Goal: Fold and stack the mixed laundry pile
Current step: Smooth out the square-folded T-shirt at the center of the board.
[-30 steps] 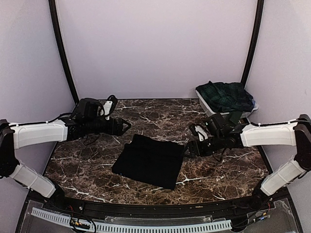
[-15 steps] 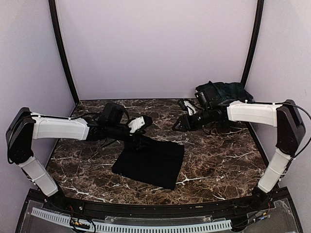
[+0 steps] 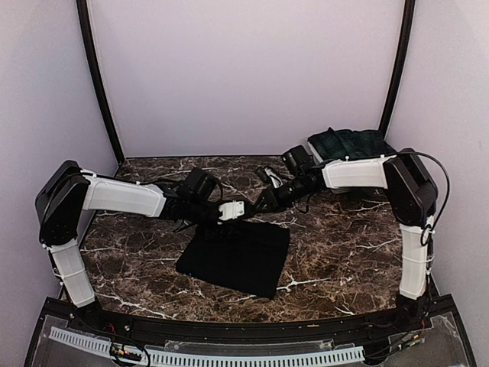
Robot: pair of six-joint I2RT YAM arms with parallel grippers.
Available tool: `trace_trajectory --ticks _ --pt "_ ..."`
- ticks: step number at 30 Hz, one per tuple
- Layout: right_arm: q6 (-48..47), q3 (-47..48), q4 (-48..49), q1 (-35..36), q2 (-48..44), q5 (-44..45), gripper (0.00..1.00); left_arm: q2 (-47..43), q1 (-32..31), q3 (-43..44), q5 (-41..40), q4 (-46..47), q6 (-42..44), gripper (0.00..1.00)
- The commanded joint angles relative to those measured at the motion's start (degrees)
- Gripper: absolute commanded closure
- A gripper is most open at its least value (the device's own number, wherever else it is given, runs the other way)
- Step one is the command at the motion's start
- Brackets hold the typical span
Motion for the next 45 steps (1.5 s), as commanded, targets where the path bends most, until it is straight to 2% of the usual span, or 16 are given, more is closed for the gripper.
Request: trace_trajectory --ticks 1,11,17,19,25,45 --pt "-0.75 4.42 0.86 1.97 4.16 -2.89 0.7 2.43 -0.15 2.69 -0.7 -2.65 3.62 0.6" --pt "-1.68 7.64 -0.31 2.67 11.46 -0.84 0.77 6.43 -0.3 5.11 -1.96 -2.54 5.04 0.56" --pt "-2.67 8.33 -1.41 2.9 13.97 -0.22 0.79 7.14 -0.73 5.95 -2.63 -3.4 5.43 0.71" --pt "-2.76 8.27 -1.4 2.94 14.29 -0.23 0.81 7.06 -0.88 6.14 -3.2 -3.32 5.58 0.8" --pt "-3.49 7.73 -1.55 2.86 14.51 -0.21 0.82 5.87 -1.39 6.35 -4.07 -2.26 5.84 0.99" --pt "-4.24 7.46 -1.23 2.59 14.47 -4.06 0.87 4.6 -0.84 9.25 -4.62 5.46 5.84 1.0"
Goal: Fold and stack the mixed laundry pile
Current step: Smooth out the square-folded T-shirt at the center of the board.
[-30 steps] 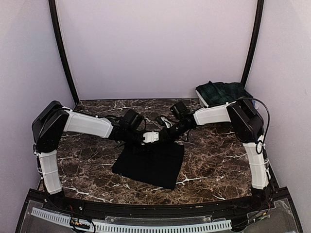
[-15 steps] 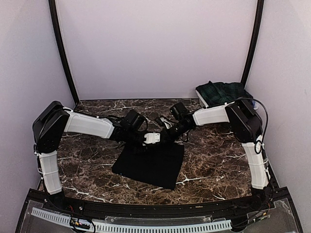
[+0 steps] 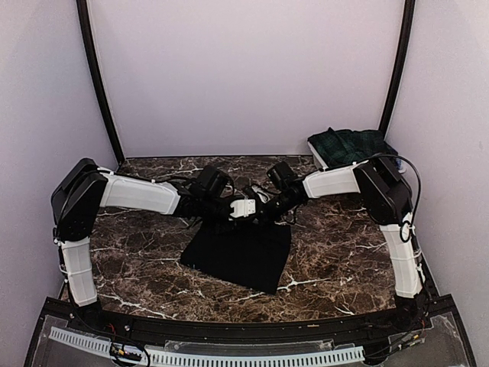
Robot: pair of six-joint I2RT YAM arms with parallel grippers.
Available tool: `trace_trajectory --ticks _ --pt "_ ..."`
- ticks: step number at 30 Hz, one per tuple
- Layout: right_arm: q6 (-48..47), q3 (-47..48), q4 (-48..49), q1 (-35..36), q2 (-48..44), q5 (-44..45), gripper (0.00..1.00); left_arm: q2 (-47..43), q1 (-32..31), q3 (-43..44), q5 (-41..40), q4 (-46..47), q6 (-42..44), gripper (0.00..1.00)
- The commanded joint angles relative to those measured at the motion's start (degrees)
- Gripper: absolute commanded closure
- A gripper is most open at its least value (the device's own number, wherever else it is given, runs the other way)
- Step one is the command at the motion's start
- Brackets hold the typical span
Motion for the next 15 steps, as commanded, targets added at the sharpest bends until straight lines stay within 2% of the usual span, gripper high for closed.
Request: trace_trajectory --ticks 1,12,15 --pt "-1.07 0.24 -0.81 0.01 1.05 -1.64 0.87 -3.03 0.17 1.95 0.49 3.3 0.41 1.0" --pt "-1.33 -0.3 -1.33 -0.4 0.21 -2.09 0.88 -3.5 0.94 -1.4 0.07 11.85 -0.68 1.0" --pt "-0.72 0.03 -1.56 -1.2 -1.97 -1.98 0.81 -2.56 0.88 -1.55 0.23 11.5 -0.2 1.0"
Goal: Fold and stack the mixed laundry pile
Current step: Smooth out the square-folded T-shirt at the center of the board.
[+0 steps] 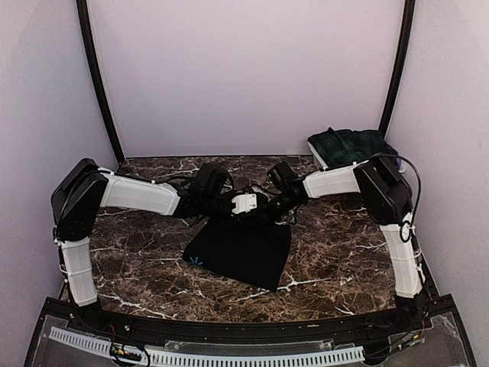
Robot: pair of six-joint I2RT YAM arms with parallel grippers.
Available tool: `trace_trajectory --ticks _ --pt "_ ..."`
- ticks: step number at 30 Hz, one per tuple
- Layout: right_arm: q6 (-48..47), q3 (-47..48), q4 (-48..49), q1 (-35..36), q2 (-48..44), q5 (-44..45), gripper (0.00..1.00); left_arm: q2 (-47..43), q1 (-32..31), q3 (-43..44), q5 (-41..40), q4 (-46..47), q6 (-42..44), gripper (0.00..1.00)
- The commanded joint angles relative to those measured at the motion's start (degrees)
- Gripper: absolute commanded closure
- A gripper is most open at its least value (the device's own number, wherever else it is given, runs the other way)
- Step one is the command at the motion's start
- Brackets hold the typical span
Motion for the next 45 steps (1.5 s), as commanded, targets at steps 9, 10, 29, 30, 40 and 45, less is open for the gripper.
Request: trace_trajectory --ticks 9,10,29,30,40,45 --pt "-1.66 3.33 -5.33 -5.86 -6.31 3.72 0.69 1.27 0.37 -5.06 -2.01 8.33 -0.99 0.75" --pt "-2.07 3.59 -6.15 -6.07 -6.03 4.45 0.69 1.55 0.39 -4.92 -2.94 8.61 -1.44 0.67" --pt "-3.1 -20.93 -7.46 -1.82 -29.6 8.47 0.65 -14.82 6.19 -7.53 -3.17 -1.43 -34.19 0.25" --pt "-3.48 -21.43 -7.76 -1.43 -29.34 9.18 0.64 -15.43 7.24 -8.02 -1.98 -1.77 -35.88 0.26" --pt "-5.34 -21.56 -8.56 -0.02 -24.74 16.22 0.65 -17.55 12.23 -12.11 0.37 -3.23 -43.73 0.32" --pt "-5.49 -21.42 -9.07 0.38 -23.19 19.39 0.63 -17.38 13.2 -12.94 0.36 -2.74 -44.79 0.32"
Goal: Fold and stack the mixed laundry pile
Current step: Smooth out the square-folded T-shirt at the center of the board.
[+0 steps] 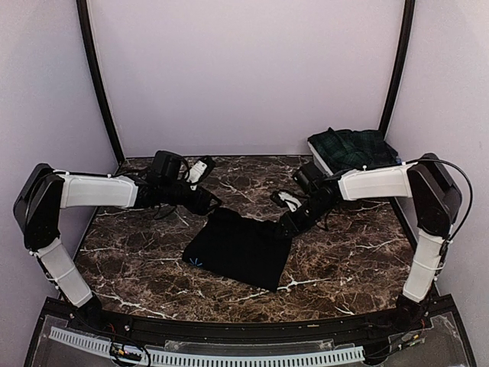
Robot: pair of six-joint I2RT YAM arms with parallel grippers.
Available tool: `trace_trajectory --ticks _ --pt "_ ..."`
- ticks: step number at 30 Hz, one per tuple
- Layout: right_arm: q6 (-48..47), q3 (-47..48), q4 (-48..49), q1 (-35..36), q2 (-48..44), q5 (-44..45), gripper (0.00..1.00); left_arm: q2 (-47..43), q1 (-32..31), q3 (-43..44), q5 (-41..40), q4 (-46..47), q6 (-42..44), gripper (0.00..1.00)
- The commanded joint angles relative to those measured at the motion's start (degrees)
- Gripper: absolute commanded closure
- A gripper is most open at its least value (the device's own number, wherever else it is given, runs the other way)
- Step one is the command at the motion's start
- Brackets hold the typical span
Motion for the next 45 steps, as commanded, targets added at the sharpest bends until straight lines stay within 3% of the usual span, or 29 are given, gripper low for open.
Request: trace_trajectory --ticks 1,6,11,19,25,30,41,45 --pt "-0.97 0.55 -0.01 0.71 1.43 4.18 0.63 -1.95 1.07 -1.13 0.95 -0.93 -2.51 0.32" --pt "-0.88 0.64 -0.39 0.88 1.64 6.59 0.55 -1.4 1.54 -1.51 0.78 -0.99 -2.7 0.32" --pt "-0.83 0.46 -0.48 0.89 0.34 7.35 0.54 -0.97 2.87 -2.5 2.73 0.57 -2.92 0.32" --pt "-1.83 0.42 -1.04 1.66 1.77 5.42 0.74 1.2 3.68 -2.18 4.14 -0.62 -2.37 0.41" --pt "-1.71 0.2 -1.48 1.77 1.43 5.41 0.85 3.8 3.93 -0.45 6.15 -3.05 4.06 0.49" --pt "-1.6 0.76 -2.49 1.76 0.61 6.18 1.0 9.02 3.93 3.8 10.5 -8.13 8.24 0.56" --pt "-0.67 0.66 -3.38 1.76 -2.22 7.35 1.0 11.97 3.93 5.19 12.39 -7.81 10.44 0.54" --pt "-0.32 0.84 -4.02 1.76 -2.82 8.09 1.0 12.16 3.93 5.84 12.56 -8.55 10.63 0.7"
